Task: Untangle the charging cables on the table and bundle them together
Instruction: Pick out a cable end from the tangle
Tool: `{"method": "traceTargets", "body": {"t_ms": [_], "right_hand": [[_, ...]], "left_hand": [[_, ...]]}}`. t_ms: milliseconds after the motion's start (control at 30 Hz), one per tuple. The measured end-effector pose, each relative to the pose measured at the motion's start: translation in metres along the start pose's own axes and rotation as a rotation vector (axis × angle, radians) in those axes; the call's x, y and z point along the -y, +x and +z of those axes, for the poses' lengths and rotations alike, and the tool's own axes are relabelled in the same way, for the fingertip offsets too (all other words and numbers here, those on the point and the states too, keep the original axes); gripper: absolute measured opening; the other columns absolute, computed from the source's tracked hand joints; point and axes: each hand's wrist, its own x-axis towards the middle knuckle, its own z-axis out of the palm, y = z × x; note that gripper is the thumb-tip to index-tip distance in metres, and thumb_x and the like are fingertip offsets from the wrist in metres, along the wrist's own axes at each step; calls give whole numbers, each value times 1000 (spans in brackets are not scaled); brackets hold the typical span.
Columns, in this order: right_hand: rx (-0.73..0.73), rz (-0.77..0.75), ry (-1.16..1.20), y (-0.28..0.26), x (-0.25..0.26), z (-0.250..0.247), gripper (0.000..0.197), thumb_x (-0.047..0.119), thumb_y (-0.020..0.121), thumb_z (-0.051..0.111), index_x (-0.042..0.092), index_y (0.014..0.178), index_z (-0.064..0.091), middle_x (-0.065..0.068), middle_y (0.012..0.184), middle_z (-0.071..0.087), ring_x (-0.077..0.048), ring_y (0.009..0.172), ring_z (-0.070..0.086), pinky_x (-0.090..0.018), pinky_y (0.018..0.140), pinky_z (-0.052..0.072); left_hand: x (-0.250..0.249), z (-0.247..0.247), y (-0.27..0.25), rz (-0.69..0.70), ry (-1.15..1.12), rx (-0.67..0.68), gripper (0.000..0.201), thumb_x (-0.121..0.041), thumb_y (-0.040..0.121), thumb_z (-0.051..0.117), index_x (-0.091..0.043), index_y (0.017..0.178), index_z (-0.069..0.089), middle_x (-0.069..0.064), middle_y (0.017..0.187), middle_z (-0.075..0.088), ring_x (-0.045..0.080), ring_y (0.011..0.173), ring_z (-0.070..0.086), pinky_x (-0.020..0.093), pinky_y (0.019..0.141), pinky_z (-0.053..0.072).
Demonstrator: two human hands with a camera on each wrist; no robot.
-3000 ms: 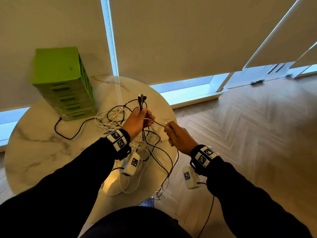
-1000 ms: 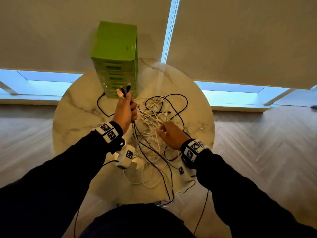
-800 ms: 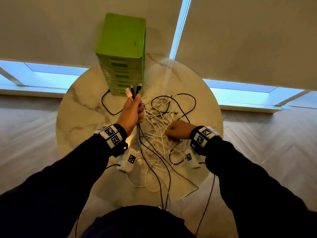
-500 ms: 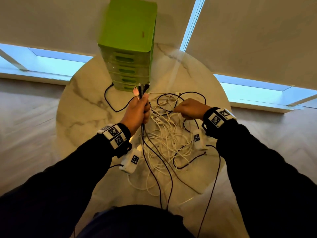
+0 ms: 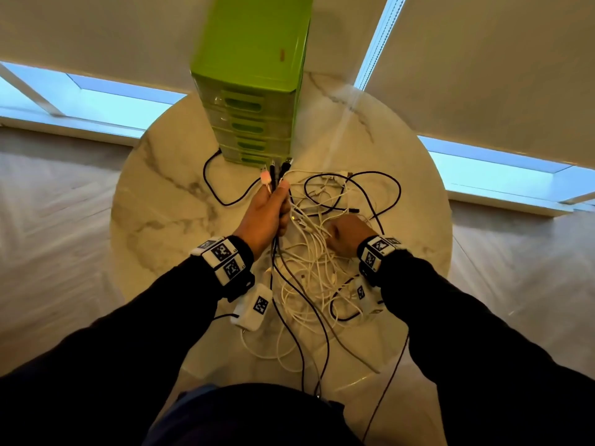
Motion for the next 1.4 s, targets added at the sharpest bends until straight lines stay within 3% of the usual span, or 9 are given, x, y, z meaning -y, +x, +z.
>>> {"method": "traceTargets", "body": {"t_ms": [233,333,433,500,667,867,967,1267,1400], "right_hand": [[-13,-213,88,-3,6,-18,25,21,89,65,13,69,52,-6,73,55,-22,71,50,-35,67,39],[-247,-257,143,4,0,-31,14,18,92,60,11,79,60,-8,83,61,-24,78,55,-36,75,46],[-476,-263,-41,17,3,-38,20,11,94,51,13,107,67,-11,117,61,-32,104,56,-43,90,44],[-403,-253,-210,28,13,-41,28,15,96,49,20,119,64,-6,128,60,-32,119,51,-45,97,36],[-31,-207,-369,48,23,-49,31,20,99,49,19,127,63,-17,128,58,-37,117,56,-39,98,44],[-4,-279,-520,60,20,-44,19,23,98,53,16,107,68,-15,116,50,-37,112,54,-36,92,46],[-25,-343,-668,59,20,-48,21,30,100,52,22,114,65,-12,128,44,-39,117,49,-47,92,50],[-2,-419,-1009,52,18,-53,39,49,97,54,27,129,60,-6,140,45,-32,129,43,-48,100,43],[-70,-463,-1056,49,12,-50,31,46,70,84,23,90,76,-2,104,66,-30,96,63,-41,77,52]], "left_hand": [[-2,-4,-10,14,18,-10,35,-33,110,34,-24,76,34,-8,61,30,10,50,25,25,47,24],[-1,-4,-12,11,30,-10,35,-35,109,35,-24,77,34,-8,61,31,10,51,25,24,47,25],[0,-4,-16,9,45,-18,33,-36,109,36,-23,78,35,-9,61,33,9,50,27,23,47,27],[1,-8,-17,14,46,-30,33,-37,109,37,-23,79,35,-9,61,33,9,50,27,23,46,27],[6,-12,-17,-1,47,-50,33,-36,109,38,-23,79,34,-10,61,35,9,49,29,24,47,29],[11,-13,-19,-14,39,-51,34,-35,109,39,-22,78,34,-12,59,36,8,49,30,23,47,29],[13,-16,-19,-23,23,-62,35,-35,109,39,-22,77,32,-11,58,34,9,49,27,23,45,26],[18,-17,-17,-43,-10,-79,33,-33,109,39,-23,79,32,-13,58,34,7,49,26,22,46,26],[21,-16,-18,-50,-22,-79,32,-32,109,39,-22,79,33,-12,59,35,6,48,28,22,46,28]]}}
